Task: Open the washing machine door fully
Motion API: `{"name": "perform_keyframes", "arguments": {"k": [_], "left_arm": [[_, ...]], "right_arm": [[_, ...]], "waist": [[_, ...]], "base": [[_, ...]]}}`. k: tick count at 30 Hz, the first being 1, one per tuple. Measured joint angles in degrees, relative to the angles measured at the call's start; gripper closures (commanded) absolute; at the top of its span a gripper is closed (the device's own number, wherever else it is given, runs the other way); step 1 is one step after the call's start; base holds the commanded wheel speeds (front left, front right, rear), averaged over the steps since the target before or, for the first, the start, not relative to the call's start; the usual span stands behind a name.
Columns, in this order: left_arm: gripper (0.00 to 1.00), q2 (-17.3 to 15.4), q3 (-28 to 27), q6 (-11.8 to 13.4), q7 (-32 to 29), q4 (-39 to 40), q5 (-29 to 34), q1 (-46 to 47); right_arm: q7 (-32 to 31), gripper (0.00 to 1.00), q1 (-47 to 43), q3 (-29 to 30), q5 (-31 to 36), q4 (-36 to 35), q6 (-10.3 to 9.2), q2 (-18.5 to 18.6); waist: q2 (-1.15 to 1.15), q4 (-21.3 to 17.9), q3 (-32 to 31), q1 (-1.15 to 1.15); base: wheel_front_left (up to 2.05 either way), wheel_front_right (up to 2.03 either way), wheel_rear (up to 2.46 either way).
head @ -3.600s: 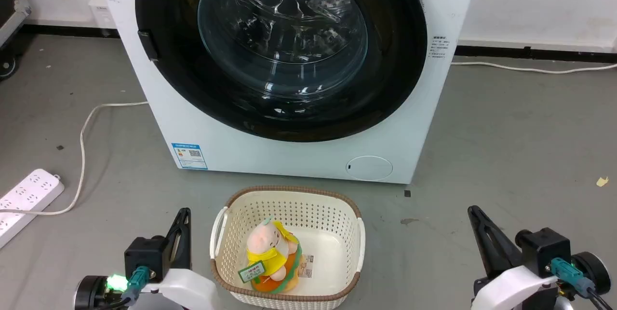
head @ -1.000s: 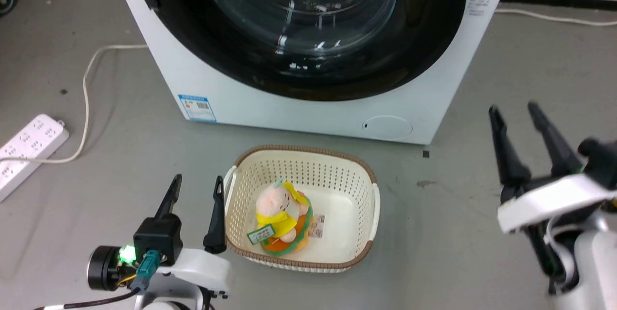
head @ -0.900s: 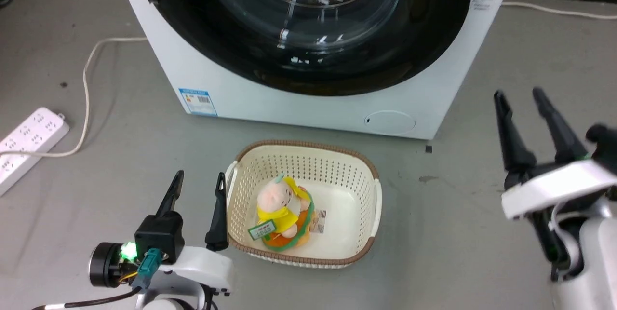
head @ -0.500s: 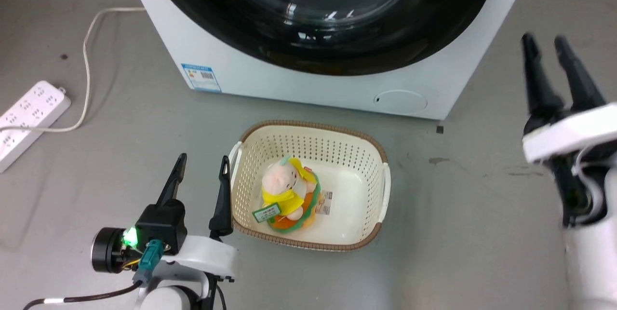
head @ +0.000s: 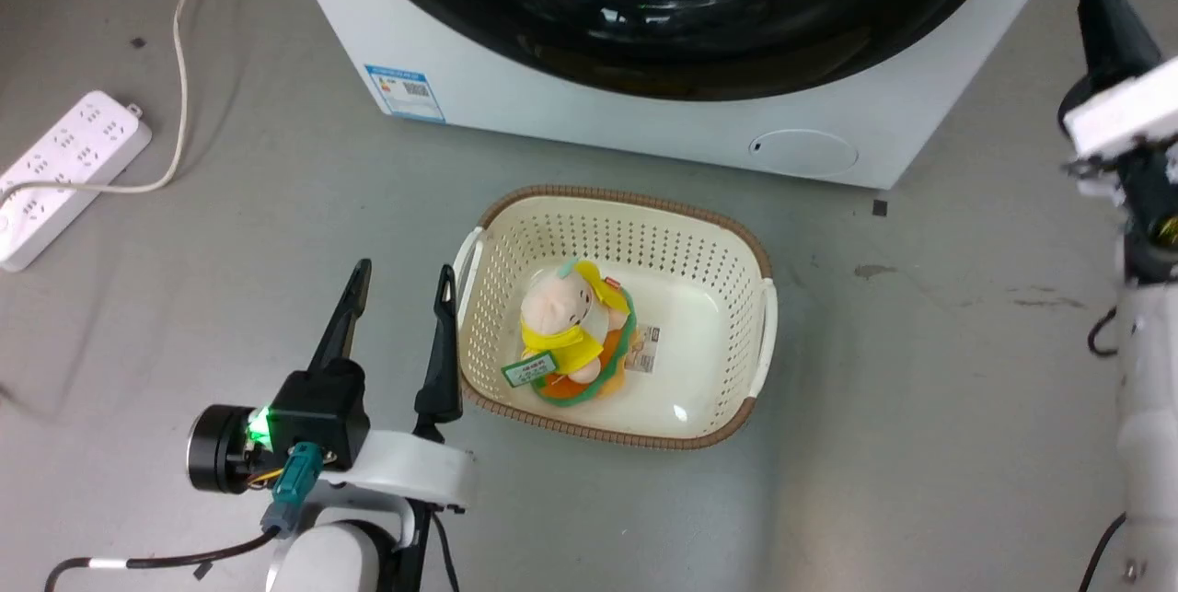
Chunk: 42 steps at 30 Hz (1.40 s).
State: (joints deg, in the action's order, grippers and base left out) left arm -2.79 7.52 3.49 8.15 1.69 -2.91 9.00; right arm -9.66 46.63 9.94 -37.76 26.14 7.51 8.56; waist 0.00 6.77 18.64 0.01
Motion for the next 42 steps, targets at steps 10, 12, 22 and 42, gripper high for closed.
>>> {"name": "perform_keyframes", "arguments": {"k": [10, 12, 22, 42], "left_arm": [[0.0, 0.0, 1.49, 0.67, 1.13, 0.21, -0.58, 1.9], [0.0, 0.0, 1.82, 0.97, 1.46, 0.3, -0.85, 2.14], [0.0, 0.0, 3.59, 1.83, 2.55, 0.44, -1.82, 3.8], [0.0, 0.0, 5.49, 3.07, 5.11, 0.07, -2.42, 6.26]], "right_arm": [[-6.54, 1.0, 14.23, 3.27, -4.04, 13.8, 0.0, 3.18], [-7.51, 1.0, 16.8, 3.86, -4.59, 16.58, 0.0, 4.19], [-13.6, 1.0, 29.09, 6.83, -8.89, 27.89, -0.01, 7.64], [-32.5, 1.0, 34.98, 14.81, -17.78, 40.69, -0.18, 10.89]], "waist": [[0.0, 1.75, 3.44, 0.0], [0.0, 2.14, 4.13, 0.0], [0.0, 3.88, 7.54, 0.0], [0.0, 6.17, 7.95, 0.0]], "base": [[0.0, 0.0, 0.0], [0.0, 0.0, 0.0], [0.0, 0.0, 0.0], [0.0, 0.0, 0.0]]}}
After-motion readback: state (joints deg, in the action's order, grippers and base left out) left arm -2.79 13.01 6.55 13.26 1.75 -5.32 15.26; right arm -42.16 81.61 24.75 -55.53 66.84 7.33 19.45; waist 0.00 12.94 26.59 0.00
